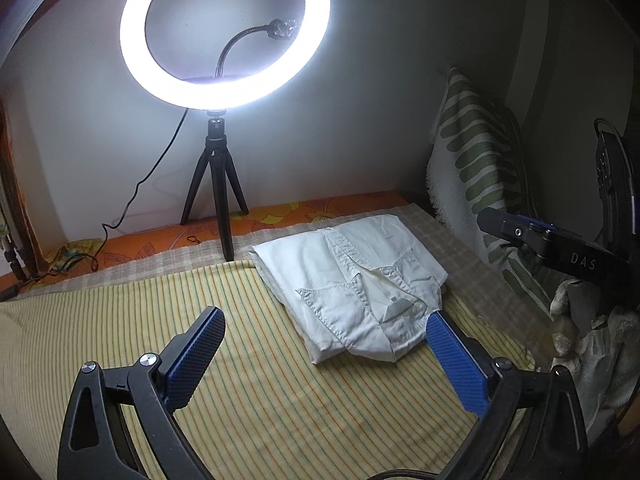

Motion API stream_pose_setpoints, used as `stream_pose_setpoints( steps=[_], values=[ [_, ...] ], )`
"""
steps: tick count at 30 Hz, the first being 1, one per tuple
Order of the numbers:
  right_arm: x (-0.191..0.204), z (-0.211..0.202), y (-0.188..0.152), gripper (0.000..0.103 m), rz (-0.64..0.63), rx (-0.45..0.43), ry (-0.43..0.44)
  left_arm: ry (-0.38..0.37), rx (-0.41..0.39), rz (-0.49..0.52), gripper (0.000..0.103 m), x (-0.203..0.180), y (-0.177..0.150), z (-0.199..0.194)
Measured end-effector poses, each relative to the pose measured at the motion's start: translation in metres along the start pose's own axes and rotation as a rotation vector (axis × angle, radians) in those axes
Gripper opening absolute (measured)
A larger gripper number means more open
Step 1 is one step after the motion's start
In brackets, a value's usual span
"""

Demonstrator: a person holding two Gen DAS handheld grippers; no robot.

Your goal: Fold small clothes

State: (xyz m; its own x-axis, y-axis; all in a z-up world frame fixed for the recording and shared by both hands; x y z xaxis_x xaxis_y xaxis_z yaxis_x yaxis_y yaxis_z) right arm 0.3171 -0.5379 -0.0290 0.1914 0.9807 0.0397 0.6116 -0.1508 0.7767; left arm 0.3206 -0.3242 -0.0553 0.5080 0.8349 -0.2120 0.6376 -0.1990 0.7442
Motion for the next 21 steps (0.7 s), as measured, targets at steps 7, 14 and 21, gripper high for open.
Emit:
stream_pose_setpoints(
  steps=[7, 14, 21],
  values=[
    [0.04, -0.048, -0.01, 0.103, -0.008, -0.031, 0.004, 0.015, -0.048, 0.042, 0.103, 0.001, -0.018, -0.06],
    [0.08, -0.089, -0.036, 0.103, -0.02, -0.06, -0.004, 0.016, -0.07, 0.032, 0.103, 0.012, -0.045, -0.114],
    [0.121, -0.111, -0.08, 0.103, -0.007, -0.055, 0.026, 0.047, -0.048, 0.007, 0.103, 0.033, -0.082, -0.149]
  ],
)
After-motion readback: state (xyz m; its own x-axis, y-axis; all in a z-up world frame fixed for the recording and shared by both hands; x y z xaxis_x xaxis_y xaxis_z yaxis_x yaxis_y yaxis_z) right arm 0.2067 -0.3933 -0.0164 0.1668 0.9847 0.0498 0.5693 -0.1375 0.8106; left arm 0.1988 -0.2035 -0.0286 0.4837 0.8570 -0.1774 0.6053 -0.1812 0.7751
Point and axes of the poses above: each gripper's, at about its wrist camera, not at the fingertips, and z roughly the way its jaws point, x to its left, y to its top, the point moved 2 cm from there along z, roughly the way its jaws point, and after that the axes turned 1 degree about -z, right-handed, at the moved point
